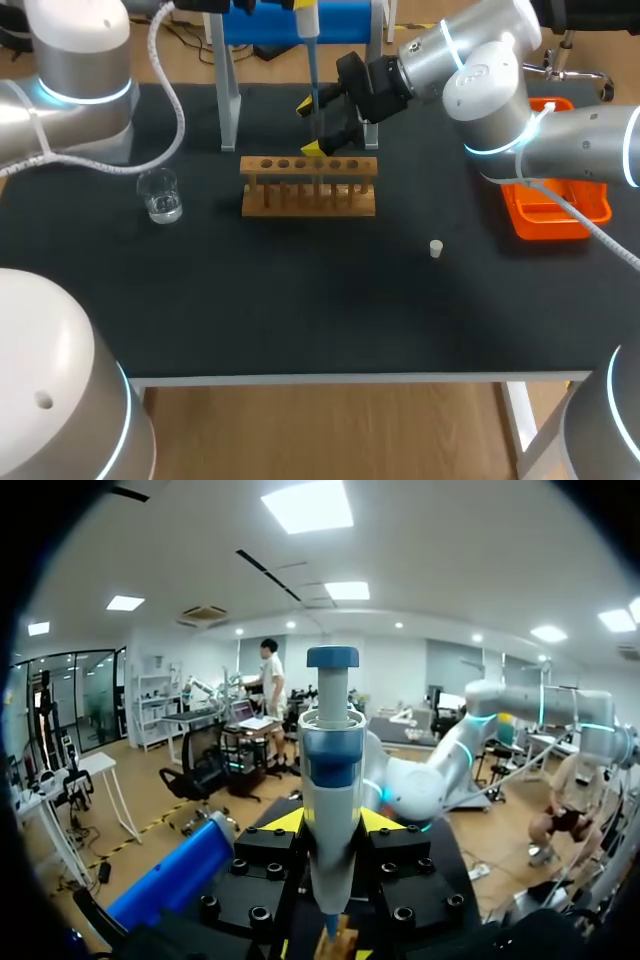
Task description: Invert the test tube, pick up the pipette, mount the tip to pipette, aspirate from beaker and dispense into the tube, eject the tip, return the pipette, and cap with the stopper.
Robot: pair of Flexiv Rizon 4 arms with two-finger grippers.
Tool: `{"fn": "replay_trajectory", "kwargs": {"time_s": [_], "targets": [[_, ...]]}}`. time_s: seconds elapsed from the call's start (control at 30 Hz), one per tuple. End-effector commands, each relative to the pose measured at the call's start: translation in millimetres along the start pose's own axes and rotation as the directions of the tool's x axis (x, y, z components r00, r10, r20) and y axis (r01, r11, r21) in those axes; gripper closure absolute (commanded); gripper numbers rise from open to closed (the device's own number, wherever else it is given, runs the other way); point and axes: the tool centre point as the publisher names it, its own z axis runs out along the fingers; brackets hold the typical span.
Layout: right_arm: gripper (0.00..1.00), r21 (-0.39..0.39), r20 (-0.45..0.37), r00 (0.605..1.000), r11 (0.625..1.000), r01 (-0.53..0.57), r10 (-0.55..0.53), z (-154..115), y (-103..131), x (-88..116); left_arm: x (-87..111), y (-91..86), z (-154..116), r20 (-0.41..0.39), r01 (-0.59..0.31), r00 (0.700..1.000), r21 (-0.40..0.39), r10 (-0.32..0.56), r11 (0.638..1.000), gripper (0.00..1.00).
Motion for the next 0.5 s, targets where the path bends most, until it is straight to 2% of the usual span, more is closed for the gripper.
{"fn": "replay_trajectory", "kwargs": {"time_s": [0.03, 0.5], "targets": [[0.0, 0.003, -0.004, 1.0, 1.0, -0.001, 0.001, -1, 0, -1, -1.2, 2.6, 3, 0.0, -0.005, 1.0, 0.006, 0.005, 1.0, 1.0], [0.0, 0.003, -0.004, 1.0, 1.0, -0.001, 0.001, -1, 0, -1, -0.7, 13.2, 6, 0.004, -0.029, 1.0, -0.008, 0.029, 1.0, 1.0]]}}
